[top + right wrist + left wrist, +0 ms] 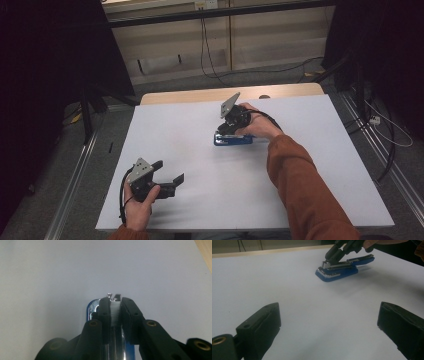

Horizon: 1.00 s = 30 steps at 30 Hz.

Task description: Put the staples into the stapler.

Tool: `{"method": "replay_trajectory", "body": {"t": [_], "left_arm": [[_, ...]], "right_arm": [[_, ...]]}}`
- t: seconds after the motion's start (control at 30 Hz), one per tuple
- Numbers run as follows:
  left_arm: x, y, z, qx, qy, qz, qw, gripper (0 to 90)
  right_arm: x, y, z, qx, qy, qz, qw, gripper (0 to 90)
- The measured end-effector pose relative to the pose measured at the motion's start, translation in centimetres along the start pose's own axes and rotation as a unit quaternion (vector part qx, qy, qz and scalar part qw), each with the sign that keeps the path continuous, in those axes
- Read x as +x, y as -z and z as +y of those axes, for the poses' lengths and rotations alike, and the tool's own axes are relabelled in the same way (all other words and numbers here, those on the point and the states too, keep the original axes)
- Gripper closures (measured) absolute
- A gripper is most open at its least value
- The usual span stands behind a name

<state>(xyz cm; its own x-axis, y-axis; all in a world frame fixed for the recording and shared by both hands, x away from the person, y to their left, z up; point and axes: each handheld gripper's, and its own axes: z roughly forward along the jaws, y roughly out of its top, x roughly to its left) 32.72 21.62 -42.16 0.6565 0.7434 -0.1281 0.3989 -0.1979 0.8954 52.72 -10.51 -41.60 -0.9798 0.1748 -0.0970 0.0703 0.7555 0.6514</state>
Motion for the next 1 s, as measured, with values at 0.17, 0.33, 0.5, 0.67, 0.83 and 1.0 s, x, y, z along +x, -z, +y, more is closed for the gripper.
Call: {"method": "replay_trajectory", "body": {"t": [0.17, 0.33, 0.5, 0.67, 0.83, 1.0], "left_arm": [[-0.05, -0.04, 0.00, 0.002, -0.001, -0.001, 1.0000, 5.0], [-0.03, -0.04, -0.01, 0.001, 0.000, 0.000, 1.0000, 5.0], [-0.04, -0.05, -0.01, 0.001, 0.000, -0.001, 1.0000, 5.0], [-0.04, -0.07, -0.02, 0.002, 0.000, -0.002, 1.0000, 5.1], [-0.02, -0.07, -0.03, 0.002, 0.000, -0.002, 1.0000, 5.0], [-0.04, -0.05, -0.02, 0.002, 0.000, -0.002, 1.0000, 5.0]], "right_arm": [[-0.05, 0.11, -0.10, 0.002, -0.008, -0.003, 1.0000, 76.7], [-0.05, 0.08, -0.12, 0.000, -0.011, -0.004, 0.9999, 76.0], [0.00, 0.06, -0.13, 0.000, -0.016, -0.001, 0.9999, 76.5], [0.04, -0.08, -0.15, 0.004, -0.012, 0.000, 0.9999, 75.9], [0.00, -0.24, -0.18, 0.004, -0.011, 0.000, 0.9999, 76.0], [0.02, -0.14, -0.12, 0.000, -0.018, 0.000, 0.9998, 76.1]]}}
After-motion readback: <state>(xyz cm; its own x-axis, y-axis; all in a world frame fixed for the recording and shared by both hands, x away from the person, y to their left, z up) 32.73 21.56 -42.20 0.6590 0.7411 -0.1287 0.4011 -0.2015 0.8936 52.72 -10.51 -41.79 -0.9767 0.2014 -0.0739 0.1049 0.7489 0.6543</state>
